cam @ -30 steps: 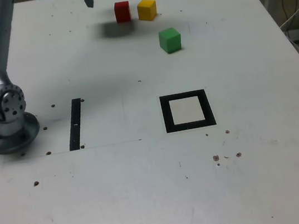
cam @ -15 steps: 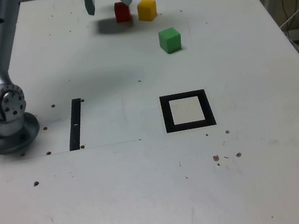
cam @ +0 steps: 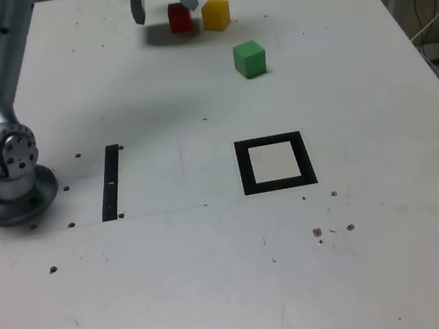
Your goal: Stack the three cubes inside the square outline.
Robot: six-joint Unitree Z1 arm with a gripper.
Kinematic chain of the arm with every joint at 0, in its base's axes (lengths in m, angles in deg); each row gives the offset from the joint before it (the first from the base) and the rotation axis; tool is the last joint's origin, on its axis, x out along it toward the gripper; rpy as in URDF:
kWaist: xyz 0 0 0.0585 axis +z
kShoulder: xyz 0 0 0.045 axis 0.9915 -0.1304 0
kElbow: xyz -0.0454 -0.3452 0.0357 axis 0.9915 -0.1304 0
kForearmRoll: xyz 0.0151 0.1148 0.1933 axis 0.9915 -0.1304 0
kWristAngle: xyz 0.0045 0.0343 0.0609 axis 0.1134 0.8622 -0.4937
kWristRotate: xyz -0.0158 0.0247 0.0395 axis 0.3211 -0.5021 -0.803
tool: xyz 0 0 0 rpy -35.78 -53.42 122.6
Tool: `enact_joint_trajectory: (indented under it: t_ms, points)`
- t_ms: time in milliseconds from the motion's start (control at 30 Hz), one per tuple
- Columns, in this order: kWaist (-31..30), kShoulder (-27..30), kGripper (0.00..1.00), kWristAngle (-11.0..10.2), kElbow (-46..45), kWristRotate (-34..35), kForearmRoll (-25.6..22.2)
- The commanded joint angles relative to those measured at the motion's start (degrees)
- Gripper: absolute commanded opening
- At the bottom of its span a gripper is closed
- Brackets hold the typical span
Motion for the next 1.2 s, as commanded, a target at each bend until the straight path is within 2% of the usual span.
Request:
enact_joint_trajectory:
  t_ms: [0, 367, 867, 1033, 1167]
  points:
    - [0.0, -0.7, 0.96, -0.1, 0.5, 0.1, 0.5]
    - [0.0, -1.9, 0.93, 0.0, 1.4, 0.1, 0.9]
    - [0.0, -4.0, 0.83, 0.6, 2.7, -0.1, 1.0]
    - [-0.1, -4.2, 0.76, 1.8, 3.0, -0.4, 0.9]
    - [-0.1, -4.2, 0.66, 2.8, 3.5, -0.5, 0.8]
